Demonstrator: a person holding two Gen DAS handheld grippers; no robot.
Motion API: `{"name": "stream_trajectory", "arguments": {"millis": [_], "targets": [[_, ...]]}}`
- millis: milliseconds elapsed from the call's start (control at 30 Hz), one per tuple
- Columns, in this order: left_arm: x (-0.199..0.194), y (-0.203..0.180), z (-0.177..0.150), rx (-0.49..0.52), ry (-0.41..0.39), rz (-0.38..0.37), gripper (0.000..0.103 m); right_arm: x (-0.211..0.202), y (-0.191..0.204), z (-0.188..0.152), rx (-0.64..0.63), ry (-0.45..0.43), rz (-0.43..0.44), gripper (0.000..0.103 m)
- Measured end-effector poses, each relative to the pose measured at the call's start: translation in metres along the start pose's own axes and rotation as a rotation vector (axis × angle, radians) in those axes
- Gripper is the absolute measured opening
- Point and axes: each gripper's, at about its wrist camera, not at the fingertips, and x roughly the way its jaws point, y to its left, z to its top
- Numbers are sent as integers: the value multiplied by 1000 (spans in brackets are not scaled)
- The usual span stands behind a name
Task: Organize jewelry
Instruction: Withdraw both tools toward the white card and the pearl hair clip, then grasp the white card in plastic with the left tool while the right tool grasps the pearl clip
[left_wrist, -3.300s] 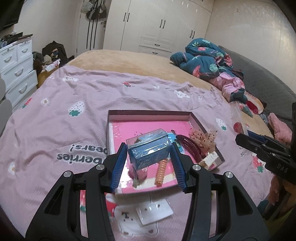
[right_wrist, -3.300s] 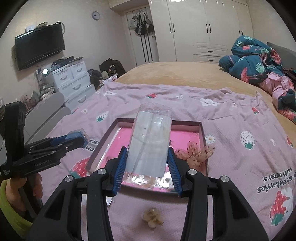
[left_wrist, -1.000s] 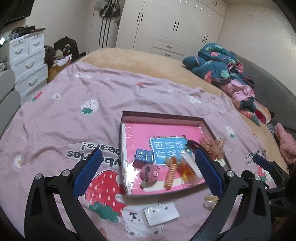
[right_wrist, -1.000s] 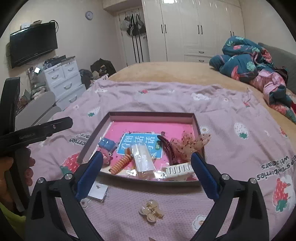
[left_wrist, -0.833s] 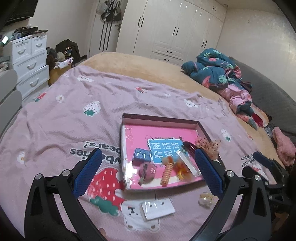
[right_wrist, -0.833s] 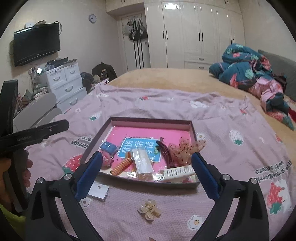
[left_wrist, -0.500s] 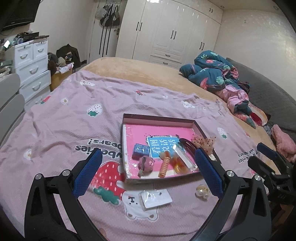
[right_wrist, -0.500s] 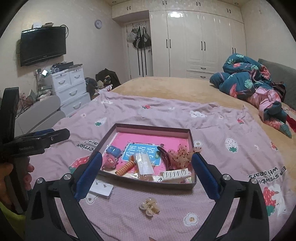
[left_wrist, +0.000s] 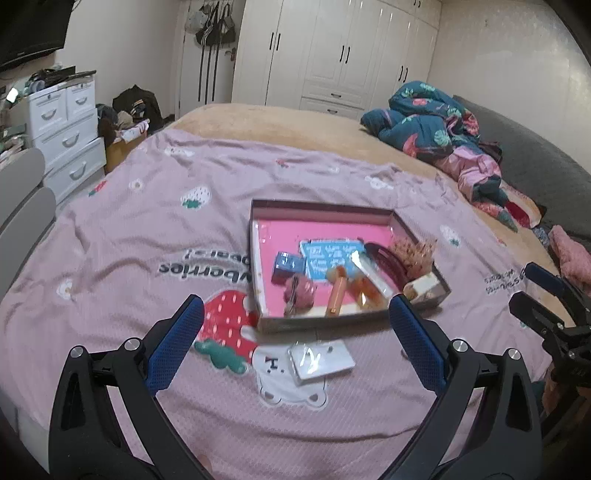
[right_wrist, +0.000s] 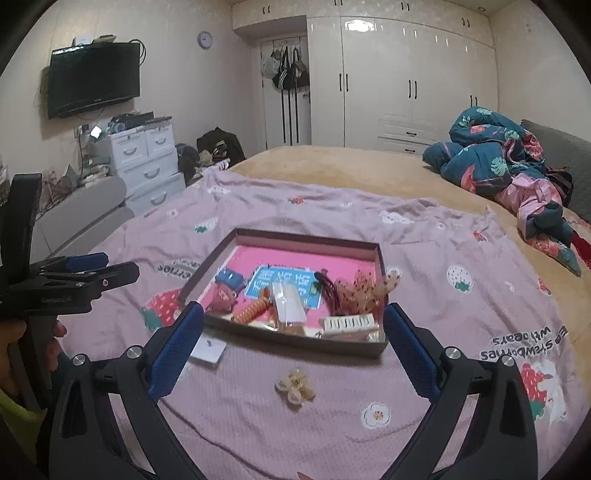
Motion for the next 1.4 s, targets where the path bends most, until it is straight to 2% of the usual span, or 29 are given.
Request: {"name": "stream_trajectory", "arguments": {"millis": [400,600,933,1133,1233,1300,1400], "targets": [[28,4,-31,14,113,31,94,26,-7,-35,-4,115,10,97],[48,0,-45,30,178,10,94,46,-10,-51,-15,178,7,97],[72,-1,-60,25,244,-10,94,88,-13,-74,-47,285,32,95],[83,-8,-64,35,274,-42,93,114,-15,-78,-35,344,95,80],[90,-14,-65,45,288,-56,93,124,-18,-81,10,380,162,60],[96,-18,-66,45,296,-62,90,125,-21,-83,24,382,177,42],[106,-21,-65,38,305,-60,85,119,-24,-84,37,373,190,42]]}}
